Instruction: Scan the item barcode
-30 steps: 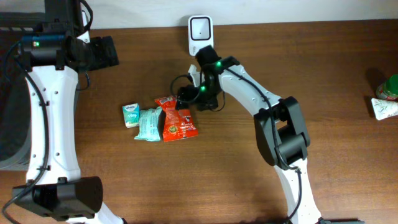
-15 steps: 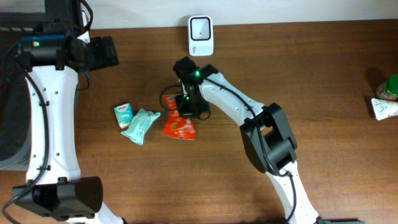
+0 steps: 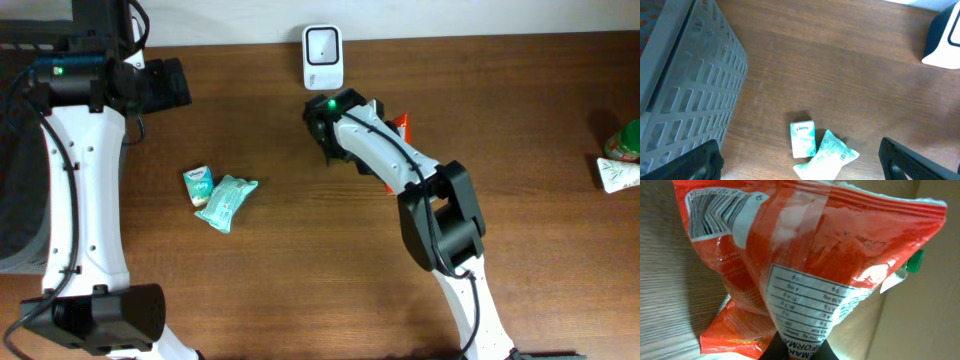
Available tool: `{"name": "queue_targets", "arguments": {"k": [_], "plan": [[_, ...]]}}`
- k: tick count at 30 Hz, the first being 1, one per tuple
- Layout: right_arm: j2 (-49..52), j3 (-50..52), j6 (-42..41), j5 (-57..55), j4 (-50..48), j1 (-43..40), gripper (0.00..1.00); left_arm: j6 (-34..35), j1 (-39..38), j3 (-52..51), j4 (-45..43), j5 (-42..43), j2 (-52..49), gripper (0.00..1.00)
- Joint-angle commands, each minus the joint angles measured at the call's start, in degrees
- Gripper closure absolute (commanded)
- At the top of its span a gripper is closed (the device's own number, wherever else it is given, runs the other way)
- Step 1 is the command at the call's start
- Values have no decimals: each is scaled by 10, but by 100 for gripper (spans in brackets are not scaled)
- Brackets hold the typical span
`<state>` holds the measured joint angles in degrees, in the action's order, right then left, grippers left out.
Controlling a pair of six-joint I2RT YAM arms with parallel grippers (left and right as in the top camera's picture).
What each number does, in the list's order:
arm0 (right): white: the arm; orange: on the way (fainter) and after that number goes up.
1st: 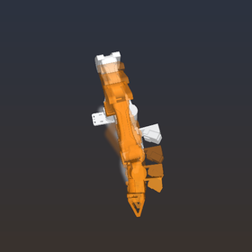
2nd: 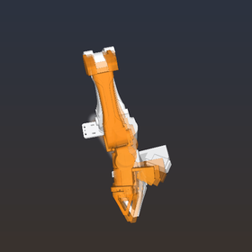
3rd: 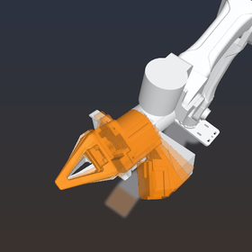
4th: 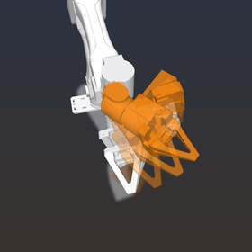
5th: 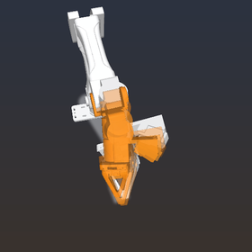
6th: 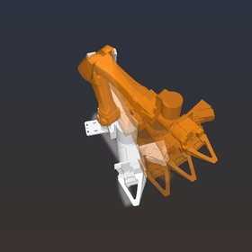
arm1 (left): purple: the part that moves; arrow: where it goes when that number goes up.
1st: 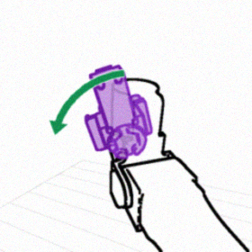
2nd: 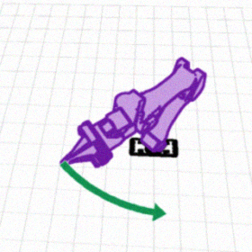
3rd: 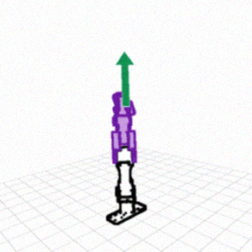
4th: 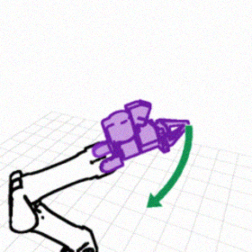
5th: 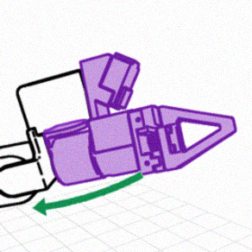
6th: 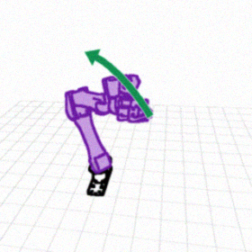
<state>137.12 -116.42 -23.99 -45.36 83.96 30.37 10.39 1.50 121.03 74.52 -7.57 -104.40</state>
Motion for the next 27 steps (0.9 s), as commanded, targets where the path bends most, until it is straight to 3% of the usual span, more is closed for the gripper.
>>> {"name": "queue_targets", "arguments": {"k": [1, 9, 13, 15, 16, 19, 20, 22, 25, 27], "plan": [[-7, 14, 12, -1, -2, 6, 96, 7, 0, 8, 1, -4, 1, 1], [28, 28, 10, 60, -12, 73, 94, 7, 0, 8, 1, -4, 1, 1], [28, 26, -5, 62, -25, 138, 67, 7, 0, 8, 1, -4, 1, 1], [28, 20, -5, 64, -19, 162, 62, 7, 0, 8, 1, -4, 1, 1], [28, 13, -5, 64, -16, 166, 51, 7, 0, 8, 1, -4, 1, 1], [28, -45, -4, 96, 11, 152, 39, 7, 0, 8, 1, -4, 1, 1], [28, -76, -1, 96, 27, 136, 30, 7, 0, 8, 1, -4, 1, 1], [28, -136, 39, 139, 54, 100, 26, 7, 0, 8, 1, -4, 1, 1], [28, -177, 175, 340, 56, 64, 19, 7, 0, 8, 1, -4, 1, 1], [28, -170, 179, 358, 49, 67, 17, 7, 0, 8, 1, -4, 1, 1]]}}
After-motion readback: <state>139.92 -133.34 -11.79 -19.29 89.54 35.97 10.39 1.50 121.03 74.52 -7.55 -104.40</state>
